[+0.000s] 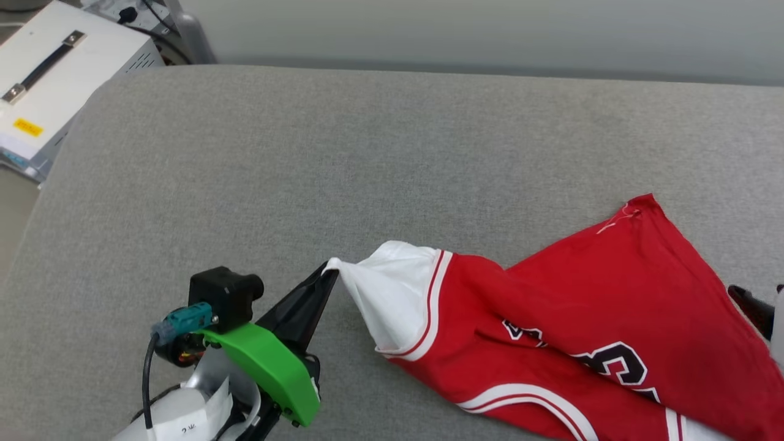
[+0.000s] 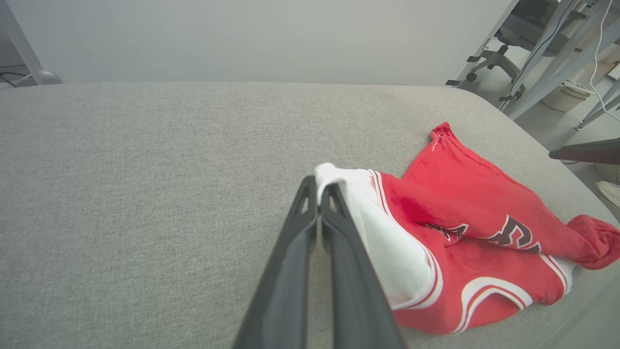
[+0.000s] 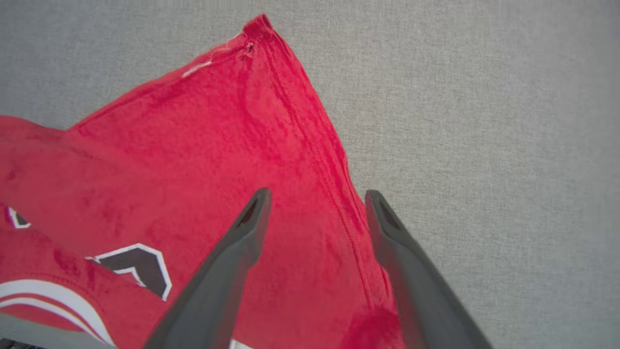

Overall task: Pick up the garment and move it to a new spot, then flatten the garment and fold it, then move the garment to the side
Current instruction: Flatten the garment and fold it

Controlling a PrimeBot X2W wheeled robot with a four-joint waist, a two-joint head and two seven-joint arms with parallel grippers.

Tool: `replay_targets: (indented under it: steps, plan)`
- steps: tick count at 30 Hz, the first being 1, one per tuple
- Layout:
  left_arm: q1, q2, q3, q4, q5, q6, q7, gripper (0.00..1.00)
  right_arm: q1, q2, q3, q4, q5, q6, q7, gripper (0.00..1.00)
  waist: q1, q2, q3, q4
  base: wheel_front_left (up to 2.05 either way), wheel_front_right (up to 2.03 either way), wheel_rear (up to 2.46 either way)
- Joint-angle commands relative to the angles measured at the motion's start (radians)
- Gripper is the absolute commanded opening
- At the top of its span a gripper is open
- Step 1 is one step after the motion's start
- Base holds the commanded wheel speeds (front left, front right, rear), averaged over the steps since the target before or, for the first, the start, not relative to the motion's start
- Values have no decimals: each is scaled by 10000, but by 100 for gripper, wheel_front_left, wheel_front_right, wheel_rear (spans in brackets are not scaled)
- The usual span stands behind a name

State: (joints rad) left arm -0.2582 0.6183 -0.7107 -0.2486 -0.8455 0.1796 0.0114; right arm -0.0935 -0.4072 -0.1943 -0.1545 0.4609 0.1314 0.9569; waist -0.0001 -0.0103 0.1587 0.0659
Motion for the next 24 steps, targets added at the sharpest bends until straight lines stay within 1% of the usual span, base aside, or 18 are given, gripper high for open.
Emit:
replay_targets:
  steps: [1, 6, 14, 18, 24]
  plan:
    - [-207, 43, 10, -118, 105, -35, 42, 0, -467, -151, 180, 15, -41, -7, 109, 100, 1, 103, 539, 516, 0, 0, 0]
    - [-509, -50, -64, -525, 284, -40, 110, 0, -1750, -547, 722, 639, -243, -7, 512, 100, 1, 103, 1181, 1132, 0, 0, 0]
    - [-941, -290, -220, -741, 521, -149, 105, 0, -3236, -1114, 1252, 2190, -605, -7, 799, 100, 1, 103, 2074, 1984, 0, 0, 0]
    - [-1063, -446, -296, -663, 545, -215, 64, 0, -3645, -1355, 1501, 2808, -821, -7, 704, 100, 1, 103, 2322, 2209, 0, 0, 0]
    - [-1178, -590, -362, -483, 571, -282, -7, 0, -3753, -1444, 1882, 3719, -894, -7, 954, 100, 1, 103, 2447, 2355, 0, 0, 0]
